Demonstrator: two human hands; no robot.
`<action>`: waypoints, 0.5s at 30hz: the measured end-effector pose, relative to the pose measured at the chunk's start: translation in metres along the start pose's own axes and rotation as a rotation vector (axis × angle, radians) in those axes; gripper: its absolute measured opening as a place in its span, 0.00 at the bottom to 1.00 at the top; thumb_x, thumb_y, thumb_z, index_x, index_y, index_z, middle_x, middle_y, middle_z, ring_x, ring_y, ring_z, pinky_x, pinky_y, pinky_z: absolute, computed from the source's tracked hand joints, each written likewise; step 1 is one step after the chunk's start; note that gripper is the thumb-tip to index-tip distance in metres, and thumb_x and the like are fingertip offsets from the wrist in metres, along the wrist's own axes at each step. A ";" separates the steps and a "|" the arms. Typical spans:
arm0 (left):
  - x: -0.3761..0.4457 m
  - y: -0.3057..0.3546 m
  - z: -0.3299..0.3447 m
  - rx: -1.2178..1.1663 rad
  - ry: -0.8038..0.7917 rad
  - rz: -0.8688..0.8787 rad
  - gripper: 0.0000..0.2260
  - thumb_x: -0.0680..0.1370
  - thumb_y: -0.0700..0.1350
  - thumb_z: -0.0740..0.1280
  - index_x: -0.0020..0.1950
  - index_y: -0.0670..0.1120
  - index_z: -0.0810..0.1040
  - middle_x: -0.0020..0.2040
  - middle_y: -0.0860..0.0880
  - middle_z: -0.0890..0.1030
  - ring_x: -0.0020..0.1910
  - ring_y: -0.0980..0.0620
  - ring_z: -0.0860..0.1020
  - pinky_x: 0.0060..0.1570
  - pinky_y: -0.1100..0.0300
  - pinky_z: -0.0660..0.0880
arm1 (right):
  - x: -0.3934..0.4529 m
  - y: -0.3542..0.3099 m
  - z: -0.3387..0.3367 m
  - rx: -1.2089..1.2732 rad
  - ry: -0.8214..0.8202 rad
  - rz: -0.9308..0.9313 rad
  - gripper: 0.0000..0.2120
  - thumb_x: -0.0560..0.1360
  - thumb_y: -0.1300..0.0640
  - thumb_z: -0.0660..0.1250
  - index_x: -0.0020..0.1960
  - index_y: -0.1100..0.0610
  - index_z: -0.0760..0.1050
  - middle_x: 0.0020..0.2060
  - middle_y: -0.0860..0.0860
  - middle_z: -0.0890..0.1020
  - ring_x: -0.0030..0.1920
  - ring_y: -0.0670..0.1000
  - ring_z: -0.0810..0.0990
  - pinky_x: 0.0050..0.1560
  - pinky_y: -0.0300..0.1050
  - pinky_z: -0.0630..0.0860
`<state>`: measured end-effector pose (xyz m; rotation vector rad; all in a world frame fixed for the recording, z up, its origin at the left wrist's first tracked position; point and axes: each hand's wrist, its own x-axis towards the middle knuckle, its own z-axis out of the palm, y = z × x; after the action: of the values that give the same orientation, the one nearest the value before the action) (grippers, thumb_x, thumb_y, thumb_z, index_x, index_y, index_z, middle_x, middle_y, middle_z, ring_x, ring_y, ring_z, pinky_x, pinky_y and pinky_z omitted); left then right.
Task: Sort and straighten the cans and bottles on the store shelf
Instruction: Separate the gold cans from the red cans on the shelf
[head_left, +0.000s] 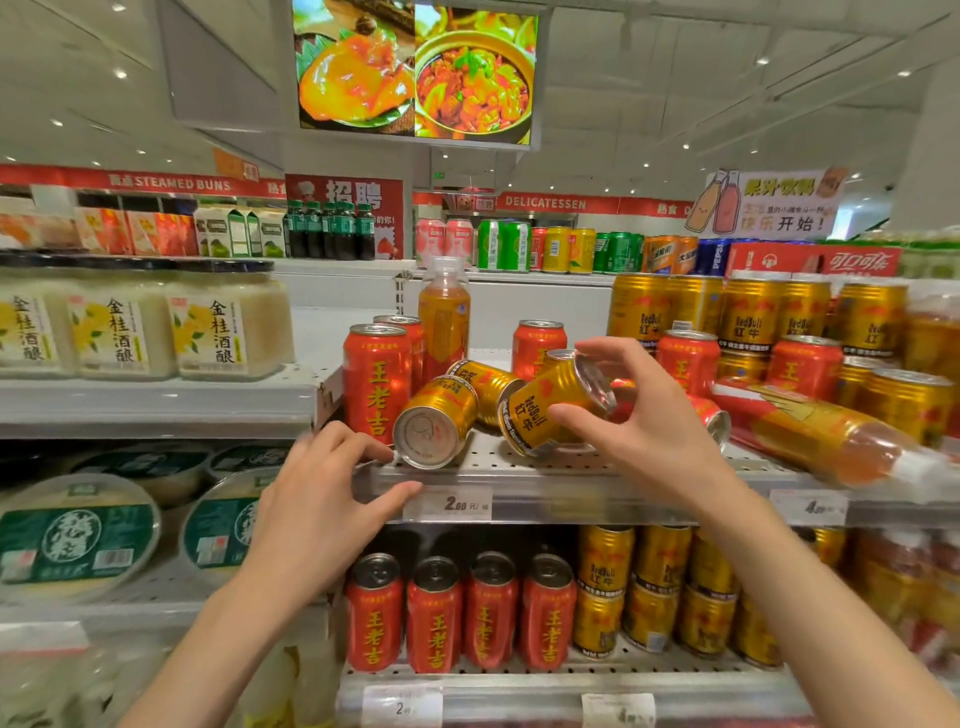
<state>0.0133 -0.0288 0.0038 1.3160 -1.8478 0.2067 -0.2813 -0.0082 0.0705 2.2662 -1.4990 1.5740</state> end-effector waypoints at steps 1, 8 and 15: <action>0.000 0.000 0.000 -0.002 0.000 0.000 0.18 0.69 0.65 0.71 0.52 0.55 0.80 0.50 0.58 0.76 0.53 0.53 0.73 0.41 0.55 0.74 | 0.003 -0.001 -0.003 -0.012 0.008 0.003 0.26 0.71 0.48 0.77 0.66 0.45 0.73 0.59 0.41 0.77 0.59 0.34 0.75 0.55 0.29 0.74; 0.002 -0.001 0.000 0.001 -0.012 0.000 0.19 0.69 0.66 0.71 0.51 0.55 0.79 0.49 0.58 0.75 0.52 0.54 0.72 0.41 0.57 0.73 | 0.006 -0.003 -0.006 -0.153 -0.073 -0.046 0.18 0.75 0.49 0.73 0.64 0.48 0.79 0.61 0.41 0.76 0.60 0.38 0.74 0.61 0.36 0.75; 0.002 -0.002 -0.001 -0.004 -0.027 0.001 0.18 0.69 0.66 0.71 0.51 0.55 0.79 0.50 0.58 0.75 0.54 0.53 0.73 0.43 0.55 0.75 | 0.001 -0.001 -0.008 -0.191 -0.125 -0.098 0.18 0.78 0.52 0.70 0.67 0.49 0.76 0.60 0.38 0.75 0.65 0.40 0.69 0.64 0.53 0.77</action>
<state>0.0149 -0.0304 0.0049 1.3212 -1.8702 0.1870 -0.2863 -0.0041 0.0761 2.3272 -1.4685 1.2289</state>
